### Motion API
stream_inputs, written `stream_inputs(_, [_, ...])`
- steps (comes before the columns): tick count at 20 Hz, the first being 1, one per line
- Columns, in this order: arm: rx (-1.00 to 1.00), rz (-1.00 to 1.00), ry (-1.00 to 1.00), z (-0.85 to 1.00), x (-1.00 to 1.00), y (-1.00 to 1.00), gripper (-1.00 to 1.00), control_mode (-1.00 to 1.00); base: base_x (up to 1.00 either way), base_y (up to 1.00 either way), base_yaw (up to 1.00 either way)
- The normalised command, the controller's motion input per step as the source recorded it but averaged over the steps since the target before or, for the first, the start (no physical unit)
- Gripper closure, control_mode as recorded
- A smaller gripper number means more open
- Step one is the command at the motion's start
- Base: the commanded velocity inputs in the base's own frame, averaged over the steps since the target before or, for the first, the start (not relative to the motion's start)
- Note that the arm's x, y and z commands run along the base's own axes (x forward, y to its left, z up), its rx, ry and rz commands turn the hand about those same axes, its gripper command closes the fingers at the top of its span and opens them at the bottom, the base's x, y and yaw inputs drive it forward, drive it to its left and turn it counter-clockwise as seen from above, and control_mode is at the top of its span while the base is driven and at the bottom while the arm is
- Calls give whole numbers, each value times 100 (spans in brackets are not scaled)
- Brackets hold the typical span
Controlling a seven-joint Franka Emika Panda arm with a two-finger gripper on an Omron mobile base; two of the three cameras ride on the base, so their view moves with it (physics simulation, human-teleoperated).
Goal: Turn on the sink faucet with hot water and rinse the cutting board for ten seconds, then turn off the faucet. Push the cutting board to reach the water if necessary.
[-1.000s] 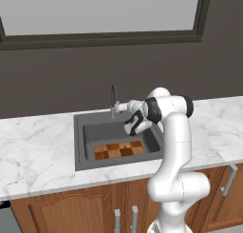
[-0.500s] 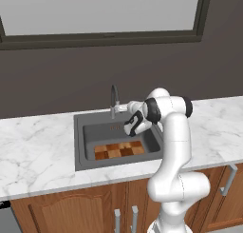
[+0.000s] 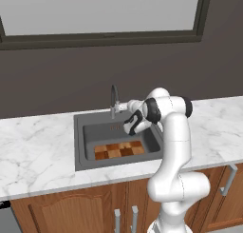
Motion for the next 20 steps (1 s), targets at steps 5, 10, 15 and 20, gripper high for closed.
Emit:
stream_inputs(5, [0,0,-4,-1,0,0,-100,-100,0,0,0])
stream_inputs(10, [0,0,-5,-16,0,0,-100,-100,0,0,0])
stream_inputs(15, [0,0,-6,-21,0,0,-100,-100,0,0,0])
stream_inputs(20, [0,0,-5,-23,0,0,-100,-100,0,0,0])
